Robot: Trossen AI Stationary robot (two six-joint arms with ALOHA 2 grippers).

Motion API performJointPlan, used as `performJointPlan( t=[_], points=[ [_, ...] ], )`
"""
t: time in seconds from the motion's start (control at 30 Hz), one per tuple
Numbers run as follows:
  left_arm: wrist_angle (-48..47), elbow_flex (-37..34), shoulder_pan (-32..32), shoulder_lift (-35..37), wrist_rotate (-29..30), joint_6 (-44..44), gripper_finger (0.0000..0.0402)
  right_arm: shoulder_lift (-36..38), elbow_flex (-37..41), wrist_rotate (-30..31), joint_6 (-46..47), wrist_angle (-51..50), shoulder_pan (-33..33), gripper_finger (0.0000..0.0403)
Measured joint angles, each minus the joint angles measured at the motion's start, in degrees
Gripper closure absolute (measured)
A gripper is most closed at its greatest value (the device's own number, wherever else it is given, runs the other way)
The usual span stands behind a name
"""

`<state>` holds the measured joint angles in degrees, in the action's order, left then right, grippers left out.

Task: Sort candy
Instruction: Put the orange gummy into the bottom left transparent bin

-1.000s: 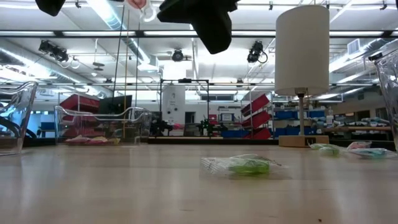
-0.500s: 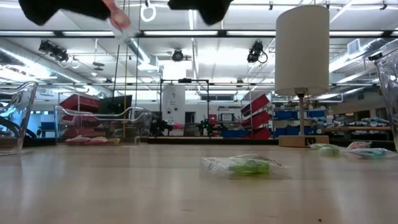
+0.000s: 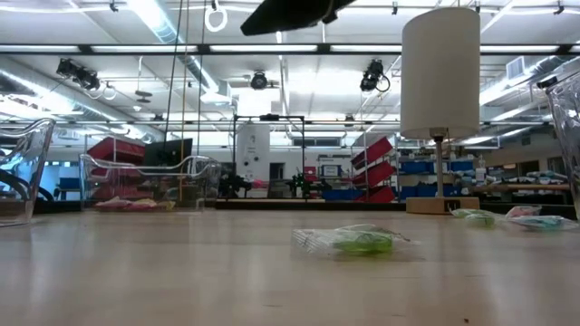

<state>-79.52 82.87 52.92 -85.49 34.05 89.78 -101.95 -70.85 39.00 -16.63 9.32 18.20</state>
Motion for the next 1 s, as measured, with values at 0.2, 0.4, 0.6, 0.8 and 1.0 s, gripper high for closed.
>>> performJointPlan(
  t=[0.2, 0.4, 0.6, 0.8, 1.0],
  points=[
    [-10.6, -1.2, 3.1, -0.1, -9.9, 14.2, 0.0401, 0.0, 0.0, -1.5, 2.8, -2.6, -1.1, 0.0285],
    [-9.8, -6.3, 3.8, -0.8, -15.0, 19.6, 0.0401, 0.0, 0.0, -4.4, 3.0, -2.1, -2.2, 0.0285],
    [-7.0, -13.0, 3.8, -0.8, -20.0, 23.9, 0.0394, 0.0, 0.0, -7.5, 4.7, -2.3, -2.9, 0.0285],
    [-1.5, -16.5, 3.8, -0.8, -20.0, 24.2, 0.0358, -0.1, 0.0, -8.7, 5.8, -2.2, -3.0, 0.0285],
    [-1.0, -16.7, 3.8, -0.8, -19.2, 24.4, 0.0301, -0.1, 0.0, -8.7, 6.4, -2.1, -3.0, 0.0285]
  ],
)
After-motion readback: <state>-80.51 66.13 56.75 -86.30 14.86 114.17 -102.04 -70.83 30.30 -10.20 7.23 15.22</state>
